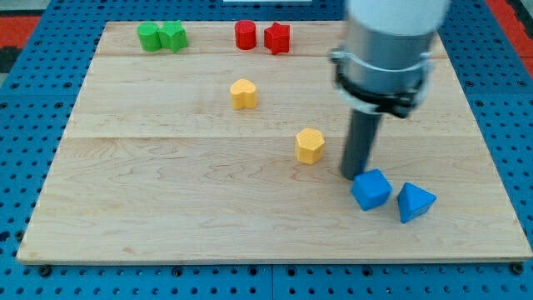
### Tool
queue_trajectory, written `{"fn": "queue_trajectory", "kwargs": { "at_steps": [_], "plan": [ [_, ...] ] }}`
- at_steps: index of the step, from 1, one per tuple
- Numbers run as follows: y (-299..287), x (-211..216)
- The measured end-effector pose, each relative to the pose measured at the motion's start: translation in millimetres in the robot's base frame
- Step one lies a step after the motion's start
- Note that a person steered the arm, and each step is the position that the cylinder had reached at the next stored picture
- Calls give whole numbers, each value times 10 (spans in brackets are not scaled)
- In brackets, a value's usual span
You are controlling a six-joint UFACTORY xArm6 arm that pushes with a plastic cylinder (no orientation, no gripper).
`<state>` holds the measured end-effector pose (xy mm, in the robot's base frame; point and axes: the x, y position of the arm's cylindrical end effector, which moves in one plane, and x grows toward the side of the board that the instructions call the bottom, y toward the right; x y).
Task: Move the yellow blocks to the bottom left
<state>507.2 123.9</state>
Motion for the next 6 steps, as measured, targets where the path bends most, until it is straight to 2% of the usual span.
{"fn": "queue_trajectory", "kwargs": {
  "at_steps": [1, 2, 3, 4, 5, 6],
  "plan": [
    [-25, -123],
    [-61, -675],
    [-633, -673],
    [-903, -176],
    [-715, 40],
    [-1062, 250]
  ]
}}
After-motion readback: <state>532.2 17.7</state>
